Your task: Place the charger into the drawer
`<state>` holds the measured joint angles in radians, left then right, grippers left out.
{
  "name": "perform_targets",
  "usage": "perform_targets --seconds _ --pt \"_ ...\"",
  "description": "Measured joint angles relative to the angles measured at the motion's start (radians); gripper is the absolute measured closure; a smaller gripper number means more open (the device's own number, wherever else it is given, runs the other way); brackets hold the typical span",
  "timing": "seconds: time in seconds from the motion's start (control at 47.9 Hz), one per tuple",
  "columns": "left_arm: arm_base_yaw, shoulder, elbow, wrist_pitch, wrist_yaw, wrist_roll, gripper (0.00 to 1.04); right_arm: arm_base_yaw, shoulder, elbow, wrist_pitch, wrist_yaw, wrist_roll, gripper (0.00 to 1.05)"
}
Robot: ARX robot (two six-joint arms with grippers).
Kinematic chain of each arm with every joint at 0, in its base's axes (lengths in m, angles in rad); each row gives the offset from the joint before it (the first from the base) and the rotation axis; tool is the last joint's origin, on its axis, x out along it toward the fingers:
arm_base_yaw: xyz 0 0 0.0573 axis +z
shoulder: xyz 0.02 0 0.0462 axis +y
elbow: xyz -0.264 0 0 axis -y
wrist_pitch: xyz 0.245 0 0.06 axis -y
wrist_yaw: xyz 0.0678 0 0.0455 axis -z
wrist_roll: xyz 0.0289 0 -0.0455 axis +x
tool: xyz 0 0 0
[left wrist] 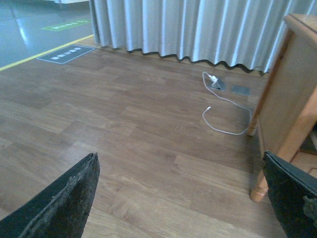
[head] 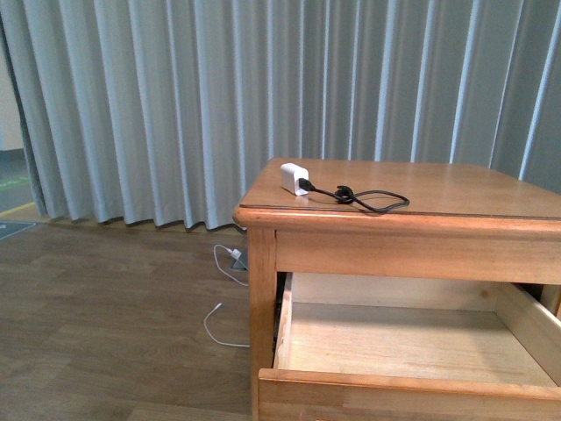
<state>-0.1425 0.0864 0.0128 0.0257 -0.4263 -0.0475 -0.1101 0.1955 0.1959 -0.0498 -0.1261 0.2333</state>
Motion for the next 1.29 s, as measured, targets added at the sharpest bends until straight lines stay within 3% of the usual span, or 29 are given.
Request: perform_targets --seconds 0.063,0.146,0.313,0.585,0.835,1.128,1.295 --pt "-0.036 0.052 0.000 0.050 -0.109 -0.003 0.06 0.000 0.000 0.000 0.000 -0.002 0.000 0.08" --pt "-0.057 0.122 0.006 0.116 -0.120 -0.003 0.06 0.000 0.000 0.000 0.000 0.000 0.000 0.08" --pt "-0.085 0.310 0.058 0.230 -0.068 0.013 0.06 0.000 0.000 0.000 0.000 -0.001 0.000 0.08" --pt "-0.154 0.637 0.241 0.293 0.117 0.082 0.06 0.000 0.000 0.000 0.000 0.000 0.000 0.08" --pt "-0.233 0.954 0.460 0.389 0.138 0.165 0.06 0.000 0.000 0.000 0.000 -0.001 0.000 0.08" --pt "-0.236 1.299 0.757 0.429 0.155 0.177 0.06 0.000 0.000 0.000 0.000 0.000 0.000 0.08" --pt "-0.235 1.489 0.962 0.431 0.118 0.098 0.06 0.000 0.000 0.000 0.000 0.000 0.000 0.08"
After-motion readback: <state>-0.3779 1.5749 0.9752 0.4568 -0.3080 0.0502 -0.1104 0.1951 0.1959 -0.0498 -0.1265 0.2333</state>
